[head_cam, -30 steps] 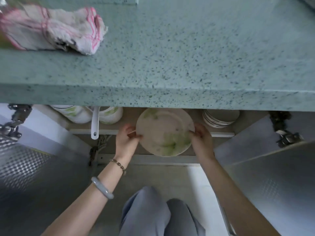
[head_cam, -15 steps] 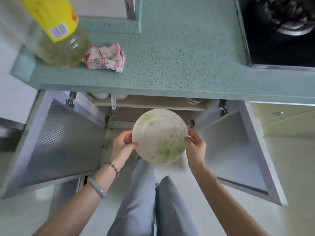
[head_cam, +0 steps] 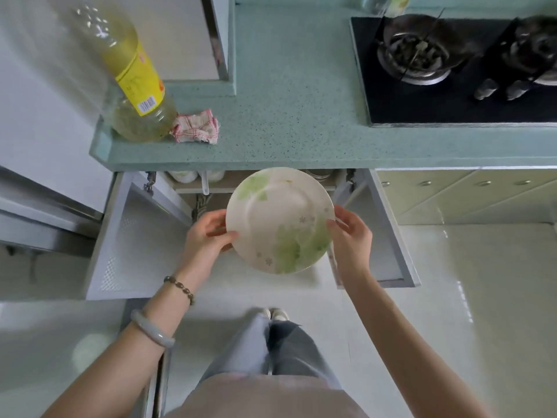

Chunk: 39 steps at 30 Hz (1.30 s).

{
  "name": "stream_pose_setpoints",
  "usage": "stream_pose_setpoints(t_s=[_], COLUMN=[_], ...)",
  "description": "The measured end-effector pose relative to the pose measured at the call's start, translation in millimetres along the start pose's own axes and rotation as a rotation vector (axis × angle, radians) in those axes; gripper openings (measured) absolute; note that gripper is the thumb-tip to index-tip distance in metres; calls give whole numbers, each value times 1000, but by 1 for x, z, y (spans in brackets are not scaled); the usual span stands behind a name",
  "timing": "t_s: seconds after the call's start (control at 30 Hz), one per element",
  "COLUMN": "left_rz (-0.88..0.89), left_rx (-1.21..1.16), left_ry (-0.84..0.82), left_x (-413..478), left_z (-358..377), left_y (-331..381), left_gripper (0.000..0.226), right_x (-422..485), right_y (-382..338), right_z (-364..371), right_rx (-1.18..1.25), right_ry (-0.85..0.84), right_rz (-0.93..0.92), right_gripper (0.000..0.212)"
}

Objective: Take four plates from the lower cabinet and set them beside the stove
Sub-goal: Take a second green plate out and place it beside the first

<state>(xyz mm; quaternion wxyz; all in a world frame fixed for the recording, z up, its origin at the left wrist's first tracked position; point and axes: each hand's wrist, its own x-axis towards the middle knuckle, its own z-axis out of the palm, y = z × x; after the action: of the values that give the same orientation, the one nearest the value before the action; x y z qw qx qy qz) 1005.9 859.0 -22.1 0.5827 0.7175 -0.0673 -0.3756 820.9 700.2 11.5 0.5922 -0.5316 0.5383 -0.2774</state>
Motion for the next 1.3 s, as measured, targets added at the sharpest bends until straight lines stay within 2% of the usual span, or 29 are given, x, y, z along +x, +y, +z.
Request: stream_pose_setpoints(t_s=[0.2,0.43,0.57,0.73,1.0,1.3], left_rz=[57,134,176,179,159,128], left_rx=[-33,36,62,92,170,145], left_ry=[-61,-257,-397,-573,-837,-890], left_x=[-14,-16,-20,-36,-82,-142], left_z=[13,43,78,141,275,439], left_y=[55,110,129,135,126,104], left_gripper=[30,29,25,18,22,21], right_x=[-24,-39,-48,-71,-92,-66], right_y=[-33,-53,-54,-52,-43,-36], right_z=[-22,-49,-79,-131,-251,-416], right_rx=[41,11,20,91,117,88], right_ry=[73,213,364,536,800,881], right_rz=[-100,-181,-189,-201,-212,-229], right_gripper=[23,27,31,30,29,27])
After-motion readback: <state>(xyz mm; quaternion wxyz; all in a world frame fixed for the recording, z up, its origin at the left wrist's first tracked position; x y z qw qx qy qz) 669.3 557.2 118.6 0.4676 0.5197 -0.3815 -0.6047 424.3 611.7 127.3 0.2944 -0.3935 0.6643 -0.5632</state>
